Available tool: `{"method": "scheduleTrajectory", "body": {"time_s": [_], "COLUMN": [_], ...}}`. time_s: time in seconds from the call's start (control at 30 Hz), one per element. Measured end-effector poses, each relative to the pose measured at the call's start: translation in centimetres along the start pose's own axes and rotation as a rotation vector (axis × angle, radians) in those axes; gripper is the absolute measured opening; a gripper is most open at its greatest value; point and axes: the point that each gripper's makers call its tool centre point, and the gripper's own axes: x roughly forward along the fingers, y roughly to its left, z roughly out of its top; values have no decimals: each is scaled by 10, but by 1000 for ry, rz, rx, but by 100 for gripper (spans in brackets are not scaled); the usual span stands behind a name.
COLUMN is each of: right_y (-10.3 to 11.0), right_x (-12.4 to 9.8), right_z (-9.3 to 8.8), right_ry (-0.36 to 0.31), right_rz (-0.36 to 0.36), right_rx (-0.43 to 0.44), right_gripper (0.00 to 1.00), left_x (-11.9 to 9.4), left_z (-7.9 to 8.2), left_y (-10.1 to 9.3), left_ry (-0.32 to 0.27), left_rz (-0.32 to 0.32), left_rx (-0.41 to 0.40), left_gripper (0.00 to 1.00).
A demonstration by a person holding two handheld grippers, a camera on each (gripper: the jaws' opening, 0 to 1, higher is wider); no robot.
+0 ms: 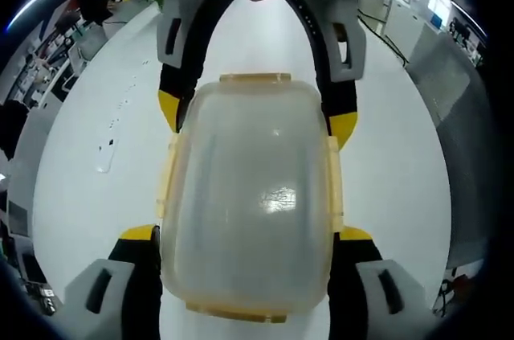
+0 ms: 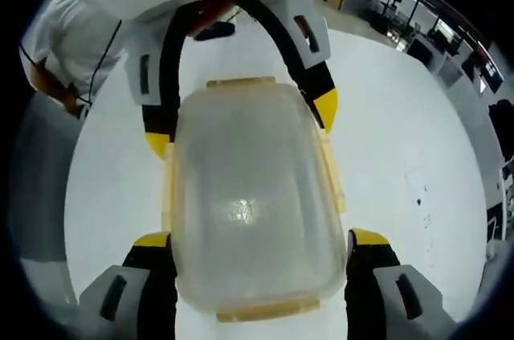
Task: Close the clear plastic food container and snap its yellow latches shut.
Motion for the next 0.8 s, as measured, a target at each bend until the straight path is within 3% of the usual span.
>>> {"method": "scheduleTrajectory", "body": {"time_s": [0.4,0.5,0.67,0.7,0.8], "right_y": [1,1,-1,1,7], "right_x": [-3,-4,-6,-6,-9], "right_z": [3,6,6,5,15], "right_ry": [-56,-104,-133,-136,-242], "right_rz": [-2,-5,-13,-11,14], "right_rx": [-26,-44,-55,-57,-36], "right_gripper": [88,89,92,94,100], "left_x": [2,3,-2,-3,-7], "left_z": [1,-3,2,9,15], "left_y": [-1,-1,2,1,-3], "left_ry": [22,30,-26,-66,-109], "left_rz": [7,15,6,0,-19], "left_rx": [12,63,15,-19,-36], "left_gripper": [87,88,89,92,99]}}
